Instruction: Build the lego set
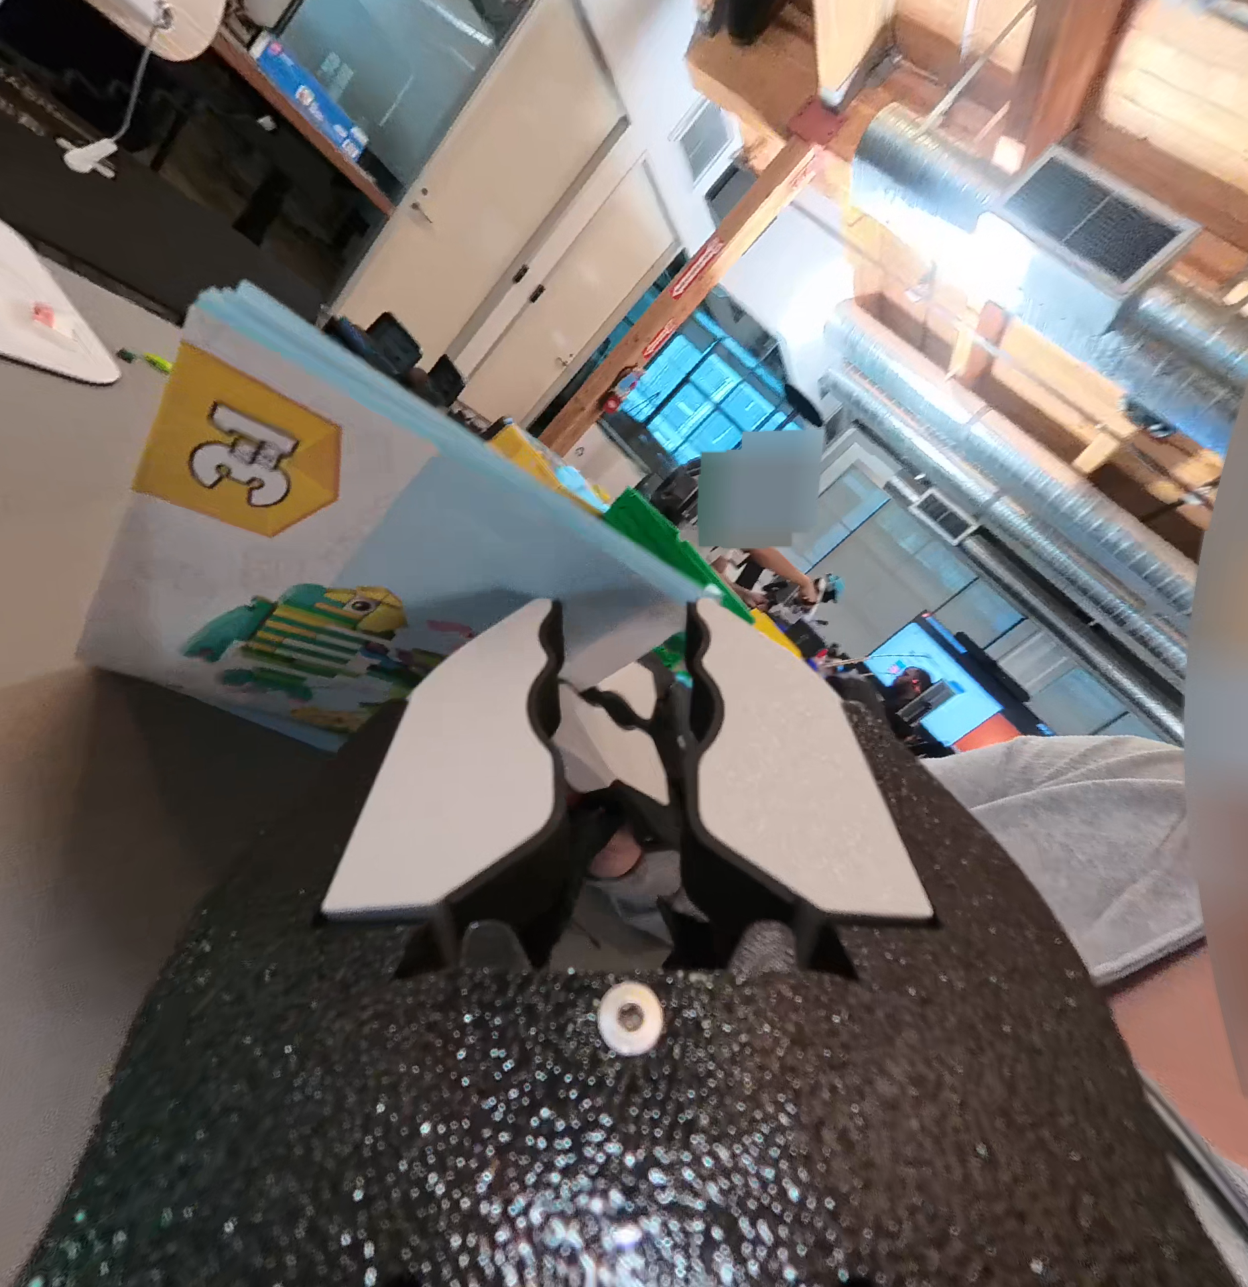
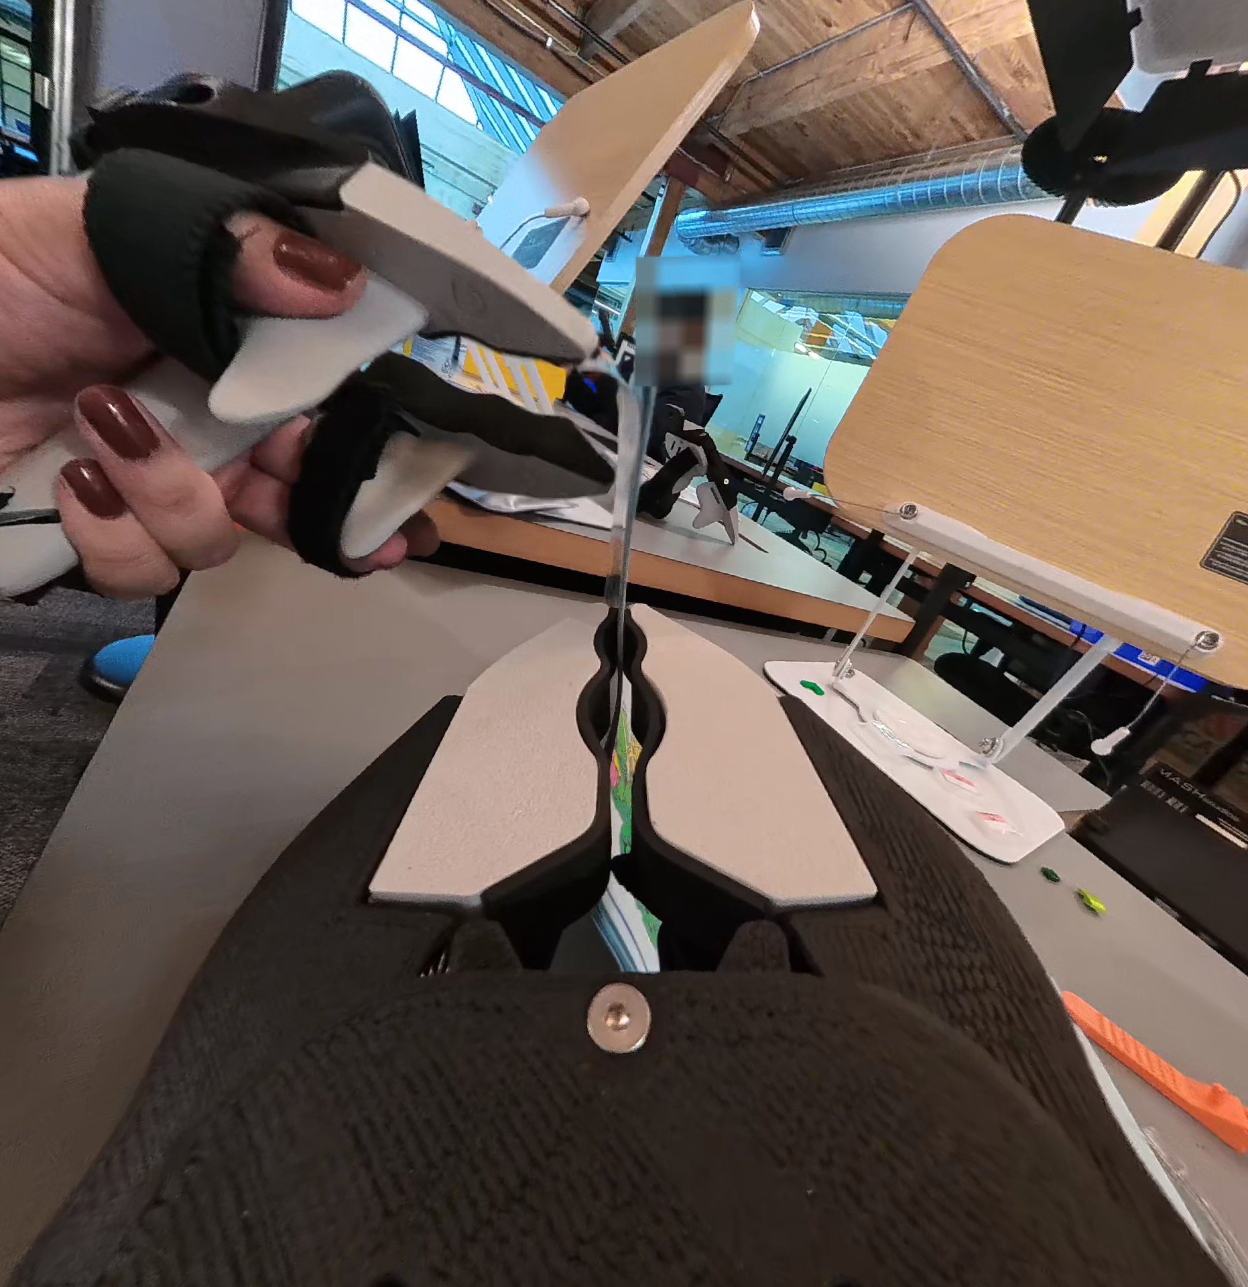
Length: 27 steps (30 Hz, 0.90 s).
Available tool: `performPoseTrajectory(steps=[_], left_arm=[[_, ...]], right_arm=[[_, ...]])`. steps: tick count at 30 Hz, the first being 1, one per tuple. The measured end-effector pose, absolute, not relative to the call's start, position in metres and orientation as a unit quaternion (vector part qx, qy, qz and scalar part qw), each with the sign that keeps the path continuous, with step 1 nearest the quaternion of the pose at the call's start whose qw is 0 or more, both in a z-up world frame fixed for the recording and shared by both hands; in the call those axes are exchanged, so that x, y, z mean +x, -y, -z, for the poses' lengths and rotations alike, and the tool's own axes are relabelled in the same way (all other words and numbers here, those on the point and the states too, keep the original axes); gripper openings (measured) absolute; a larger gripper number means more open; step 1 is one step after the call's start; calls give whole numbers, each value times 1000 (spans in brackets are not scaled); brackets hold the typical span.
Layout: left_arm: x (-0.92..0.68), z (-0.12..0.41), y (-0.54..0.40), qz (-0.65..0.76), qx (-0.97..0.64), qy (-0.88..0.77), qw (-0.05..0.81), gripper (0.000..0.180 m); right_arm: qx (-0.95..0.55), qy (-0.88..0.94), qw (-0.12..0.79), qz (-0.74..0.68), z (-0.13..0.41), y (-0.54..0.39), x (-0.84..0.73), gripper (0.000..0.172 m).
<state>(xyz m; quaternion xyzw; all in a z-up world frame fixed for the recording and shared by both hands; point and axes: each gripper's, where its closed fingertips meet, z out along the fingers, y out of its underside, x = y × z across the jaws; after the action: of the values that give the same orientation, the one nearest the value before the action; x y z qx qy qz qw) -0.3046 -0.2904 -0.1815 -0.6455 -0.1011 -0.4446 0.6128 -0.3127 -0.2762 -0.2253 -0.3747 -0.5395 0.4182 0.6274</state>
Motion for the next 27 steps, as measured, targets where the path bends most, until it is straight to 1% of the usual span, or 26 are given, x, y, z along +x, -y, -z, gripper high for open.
performPoseTrajectory(steps=[2, 6, 9, 12, 16, 18, 21, 22, 24, 27], left_arm=[[-303, 175, 292, 461, -629, 99, 618, 39], [-304, 182, 289, 457, -642, 115, 604, 51], [-308, 179, 284, 460, -630, 134, 612, 58], [-307, 180, 280, 458, -632, 143, 609, 61], [-307, 182, 279, 440, -646, 150, 605, 60], [-310, 184, 280, 415, -663, 159, 603, 63], [-320, 199, 282, 341, -716, 202, 574, 97], [-322, 204, 285, 322, -731, 210, 563, 104], [-322, 197, 290, 325, -726, 207, 570, 105], [-321, 190, 296, 337, -715, 201, 579, 97]], right_arm=[[-373, 540, 629, -417, 225, 277, -313, 0], [-372, 541, 630, -414, 225, 277, -313, 0], [-372, 541, 633, -410, 225, 276, -313, 0], [-376, 539, 632, -411, 225, 275, -313, 0], [-377, 536, 637, -405, 225, 272, -313, 0], [-373, 536, 644, -398, 224, 272, -313, 0], [-363, 540, 658, -379, 224, 274, -313, 0], [-359, 541, 661, -376, 223, 275, -313, 0], [-355, 543, 663, -374, 223, 277, -313, 0], [-354, 543, 663, -373, 222, 277, -313, 0]])
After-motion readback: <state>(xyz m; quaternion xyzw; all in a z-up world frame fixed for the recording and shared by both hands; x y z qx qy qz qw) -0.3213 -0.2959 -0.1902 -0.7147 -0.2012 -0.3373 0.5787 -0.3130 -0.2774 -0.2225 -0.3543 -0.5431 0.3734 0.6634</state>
